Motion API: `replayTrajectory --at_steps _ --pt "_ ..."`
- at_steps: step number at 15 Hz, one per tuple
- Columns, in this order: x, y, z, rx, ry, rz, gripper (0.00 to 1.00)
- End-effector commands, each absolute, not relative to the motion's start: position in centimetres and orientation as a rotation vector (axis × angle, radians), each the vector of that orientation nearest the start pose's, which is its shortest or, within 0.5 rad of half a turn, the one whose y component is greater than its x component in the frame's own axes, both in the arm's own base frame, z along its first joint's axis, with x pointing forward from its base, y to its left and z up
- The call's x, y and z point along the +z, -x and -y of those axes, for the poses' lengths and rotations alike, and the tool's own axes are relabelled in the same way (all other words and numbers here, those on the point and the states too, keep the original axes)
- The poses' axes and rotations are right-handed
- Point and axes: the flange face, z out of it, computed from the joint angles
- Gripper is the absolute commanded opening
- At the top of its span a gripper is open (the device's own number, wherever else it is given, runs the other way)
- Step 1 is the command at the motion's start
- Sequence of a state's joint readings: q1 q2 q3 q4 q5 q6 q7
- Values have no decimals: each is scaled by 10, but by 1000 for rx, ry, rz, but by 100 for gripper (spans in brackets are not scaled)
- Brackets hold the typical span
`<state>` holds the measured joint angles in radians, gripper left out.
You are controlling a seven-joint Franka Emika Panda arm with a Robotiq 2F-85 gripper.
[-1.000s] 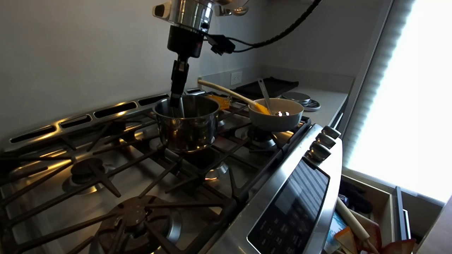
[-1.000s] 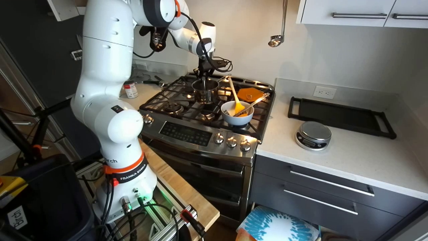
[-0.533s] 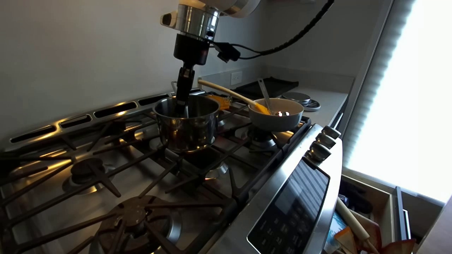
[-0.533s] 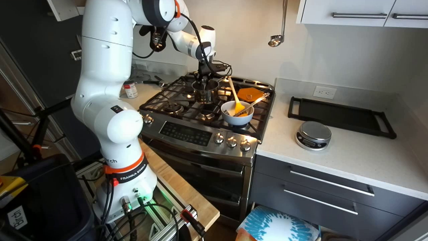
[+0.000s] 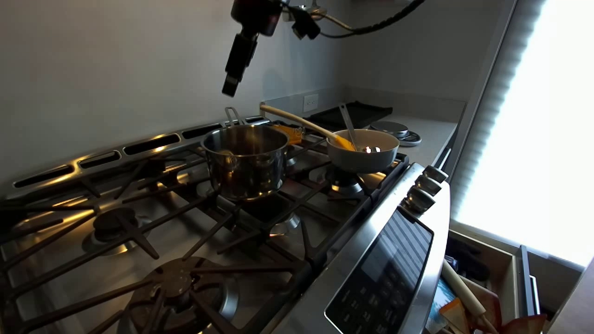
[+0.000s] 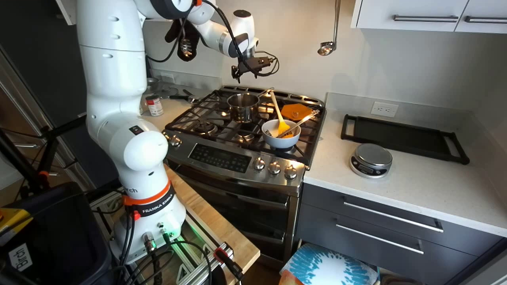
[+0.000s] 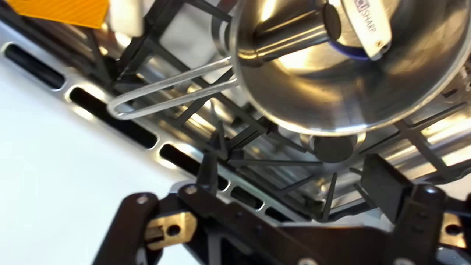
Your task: Pick up the small silver object on the right and put it in the pot on the stove
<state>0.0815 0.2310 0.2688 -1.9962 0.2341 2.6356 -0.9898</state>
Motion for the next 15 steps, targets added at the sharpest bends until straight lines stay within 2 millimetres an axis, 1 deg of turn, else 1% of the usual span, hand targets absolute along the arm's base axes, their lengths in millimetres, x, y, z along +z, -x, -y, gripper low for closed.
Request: replayTrajectory --at_steps 1,2,4,5,7,9,12,13,15 --pt "437 -562 -178 -731 2551 1575 100" --pt "442 -551 -175 -657 2539 1554 100" --pt "444 -527 -172 -546 2501 1499 100" --pt "443 -513 -170 -467 2511 1440 100" --pt "440 -482 -161 -380 2597 1283 100" --pt "441 -445 -157 -340 2700 1163 100" --pt "443 -394 -166 -283 2834 960 100" --pt "448 -377 -170 -265 2876 892 100" --pt "460 -344 -187 -261 2954 755 100"
